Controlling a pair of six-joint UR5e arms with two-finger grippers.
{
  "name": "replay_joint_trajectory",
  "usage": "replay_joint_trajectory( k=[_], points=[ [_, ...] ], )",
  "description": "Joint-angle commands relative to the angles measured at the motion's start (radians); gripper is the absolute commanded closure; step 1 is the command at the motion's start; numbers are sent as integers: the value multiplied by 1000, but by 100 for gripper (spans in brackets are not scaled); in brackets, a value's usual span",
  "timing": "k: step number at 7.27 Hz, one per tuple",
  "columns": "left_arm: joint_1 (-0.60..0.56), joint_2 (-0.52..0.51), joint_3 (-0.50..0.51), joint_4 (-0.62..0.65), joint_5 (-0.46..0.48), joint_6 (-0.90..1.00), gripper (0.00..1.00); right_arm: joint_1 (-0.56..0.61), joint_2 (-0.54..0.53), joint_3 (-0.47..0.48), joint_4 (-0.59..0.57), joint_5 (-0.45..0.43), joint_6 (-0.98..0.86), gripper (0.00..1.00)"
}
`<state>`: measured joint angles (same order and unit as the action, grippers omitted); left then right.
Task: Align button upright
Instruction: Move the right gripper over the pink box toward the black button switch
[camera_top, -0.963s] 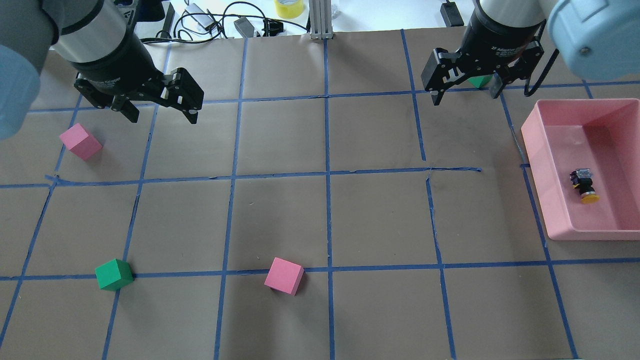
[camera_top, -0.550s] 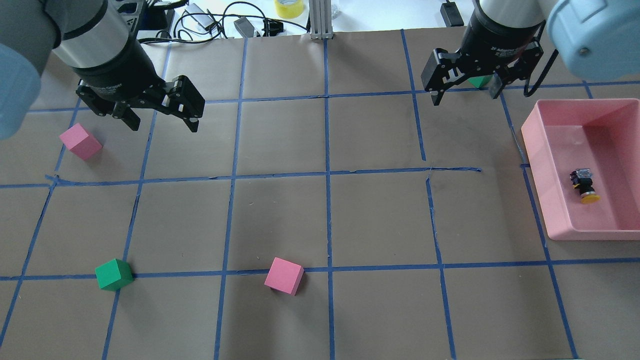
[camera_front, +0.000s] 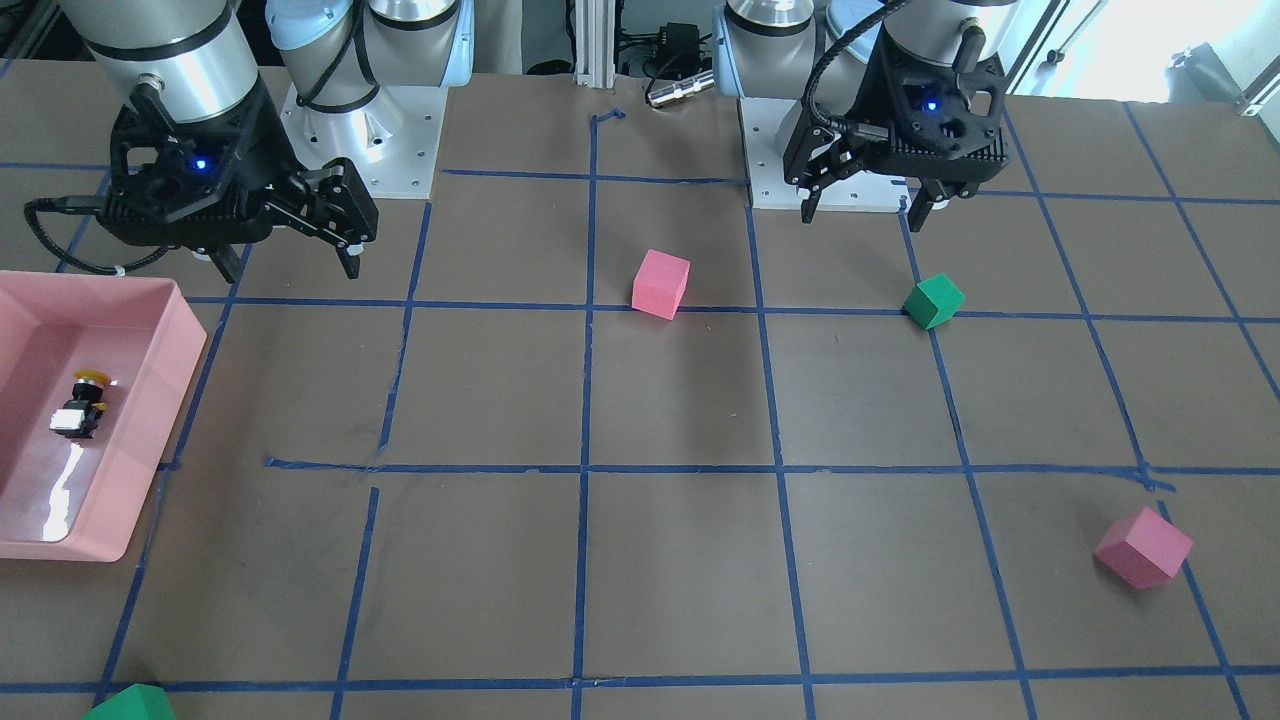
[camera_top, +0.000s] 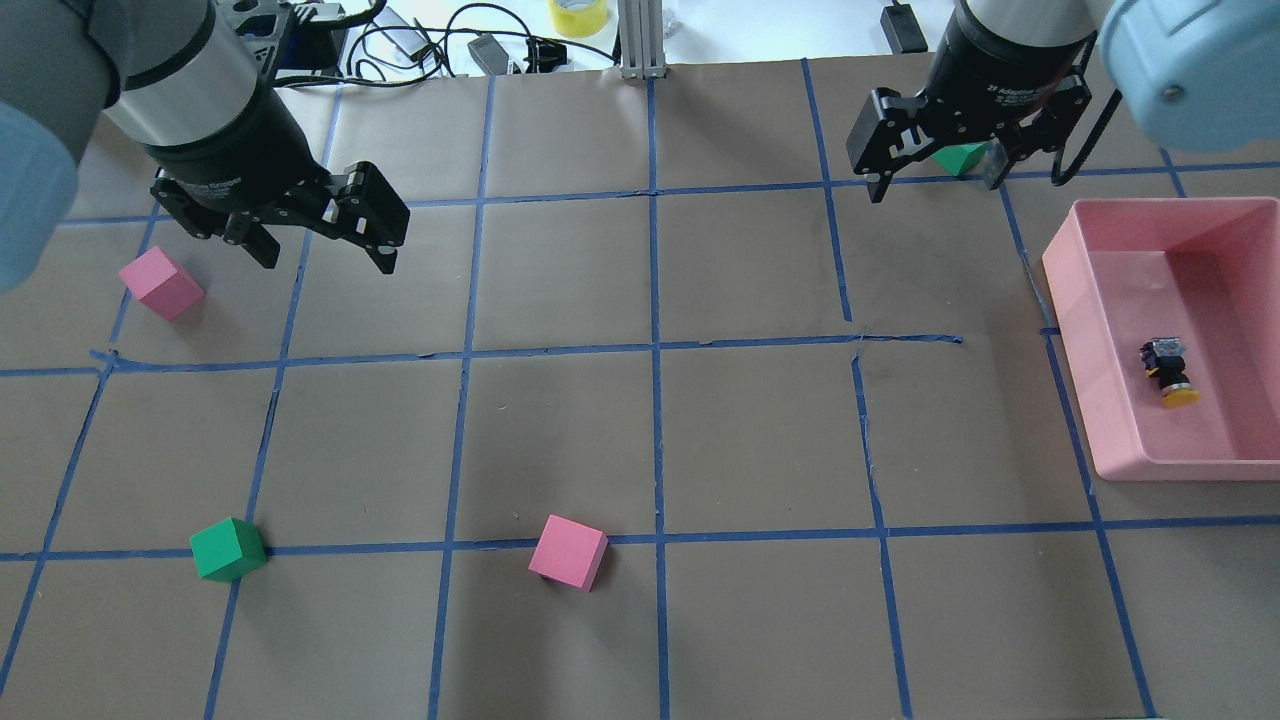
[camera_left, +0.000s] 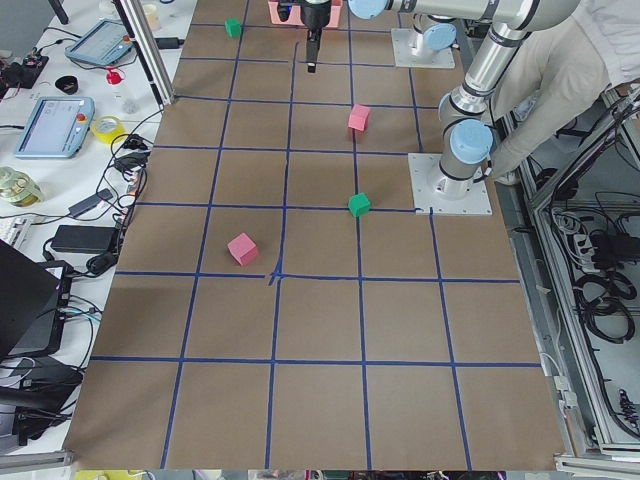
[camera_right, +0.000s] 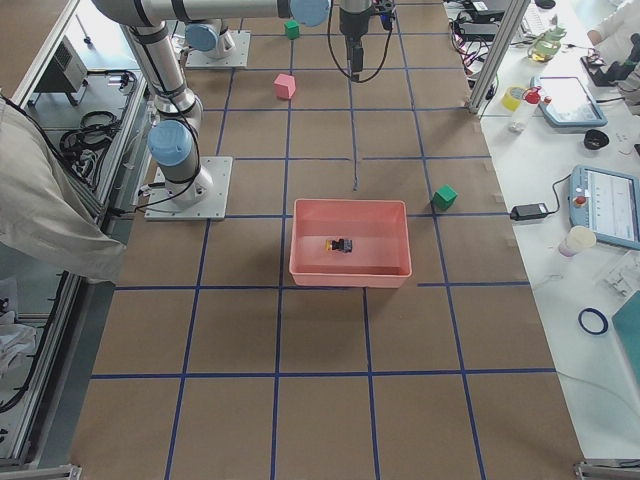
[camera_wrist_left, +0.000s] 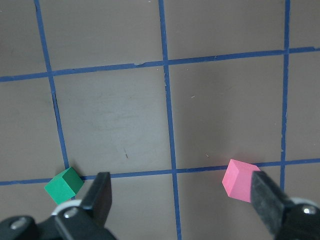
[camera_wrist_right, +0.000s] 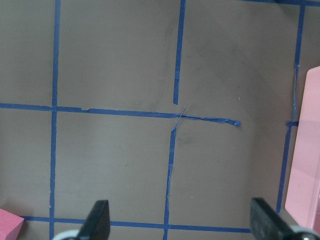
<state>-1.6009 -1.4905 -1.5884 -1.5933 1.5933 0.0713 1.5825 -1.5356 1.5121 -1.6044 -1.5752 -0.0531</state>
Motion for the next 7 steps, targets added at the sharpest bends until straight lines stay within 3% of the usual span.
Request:
replay_joint_trajectory(
  k=[1, 5, 7],
  points=[
    [-1, 7, 14, 0, -7, 68, 0, -85, 3, -1, 11, 6, -2, 0],
    [-10, 35, -2, -4, 11, 76, 0, -344, 41, 11, -2, -13, -198, 0],
    [-10, 36, -4, -5, 13, 76, 0, -465, 113, 13, -9, -11, -317, 0]
  ],
)
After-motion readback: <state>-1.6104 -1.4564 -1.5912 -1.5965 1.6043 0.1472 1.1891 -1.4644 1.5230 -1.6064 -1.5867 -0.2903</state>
